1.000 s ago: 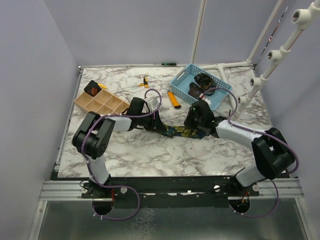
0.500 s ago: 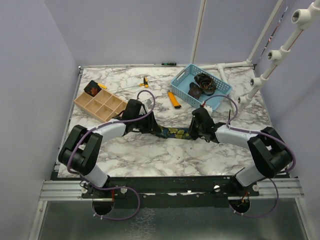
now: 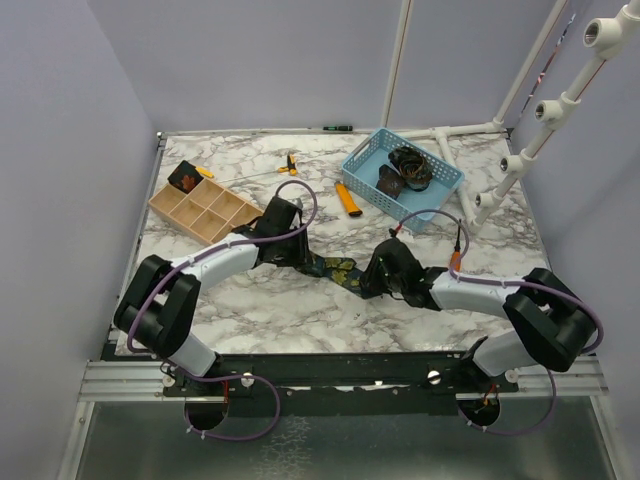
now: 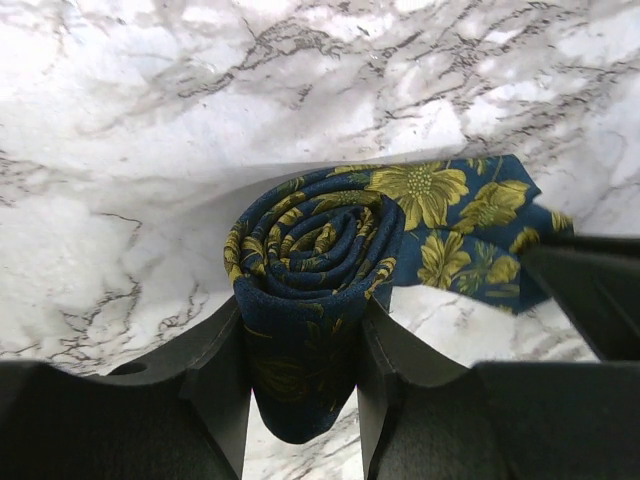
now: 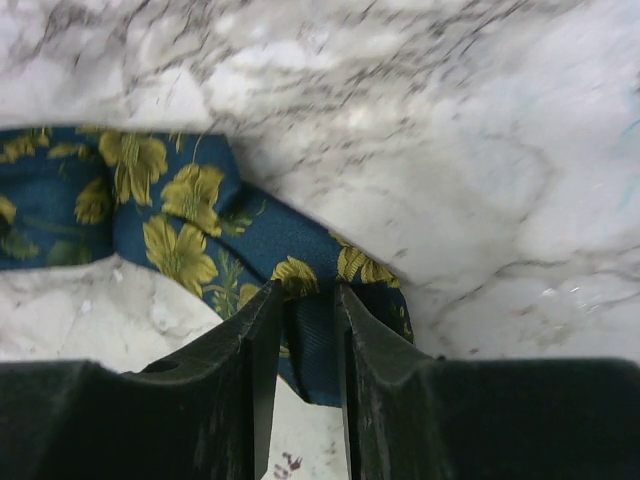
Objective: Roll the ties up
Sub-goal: Roll the tie at the center of the board.
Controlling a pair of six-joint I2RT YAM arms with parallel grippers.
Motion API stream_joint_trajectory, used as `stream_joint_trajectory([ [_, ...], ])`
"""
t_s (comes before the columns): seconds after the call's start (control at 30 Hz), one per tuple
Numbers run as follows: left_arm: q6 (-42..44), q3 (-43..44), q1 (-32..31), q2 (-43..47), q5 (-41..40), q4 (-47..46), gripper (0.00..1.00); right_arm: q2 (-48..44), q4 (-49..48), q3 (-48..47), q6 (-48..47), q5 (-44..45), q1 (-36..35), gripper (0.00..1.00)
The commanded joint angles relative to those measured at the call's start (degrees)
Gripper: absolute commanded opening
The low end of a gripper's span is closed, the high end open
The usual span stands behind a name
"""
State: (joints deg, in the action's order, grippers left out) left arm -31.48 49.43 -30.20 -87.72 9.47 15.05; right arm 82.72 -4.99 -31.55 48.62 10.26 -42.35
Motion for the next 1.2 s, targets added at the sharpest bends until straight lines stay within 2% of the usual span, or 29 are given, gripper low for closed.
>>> stream_joint_trajectory([
  [0.0, 2.88, 4.28, -2.41, -2.61, -14.62, 10.96, 0.0, 0.77, 10.98, 2.82, 3.27, -0.68, -4.02, 0.33],
  [0.1, 3.14, 6.64, -4.46, -3.33, -21.22, 15.46, 0.0, -1.96, 13.22, 2.98, 3.78, 1.01, -4.23, 0.34],
  [0.3, 3.97, 11.47, -10.0, -5.0, -31.76, 22.37, 0.0, -13.19, 19.17, 2.98, 2.67, 4.94, -4.25, 0.44],
  [0.57, 1.93, 17.99, -16.95, -10.19, -46.12, 32.27, 0.0, -25.0, 25.27, 3.78, 0.83, 8.27, -4.27, 0.47],
  [0.87, -10.47, 26.95, -23.15, -22.21, -62.08, 47.58, 0.0, -32.88, 29.11, 8.5, 6.5, 7.02, -4.31, 0.46],
  [1.07, -20.16, 36.34, -27.31, -32.56, -68.35, 59.17, 0.0, -37.31, 30.56, 10.66, 7.71, 4.7, -4.26, 0.46],
  [1.17, -22.65, 39.11, -28.8, -36.79, -69.03, 61.46, 0.0, -38.31, 32.52, 9.97, 8.28, 4.73, -4.29, 0.46],
])
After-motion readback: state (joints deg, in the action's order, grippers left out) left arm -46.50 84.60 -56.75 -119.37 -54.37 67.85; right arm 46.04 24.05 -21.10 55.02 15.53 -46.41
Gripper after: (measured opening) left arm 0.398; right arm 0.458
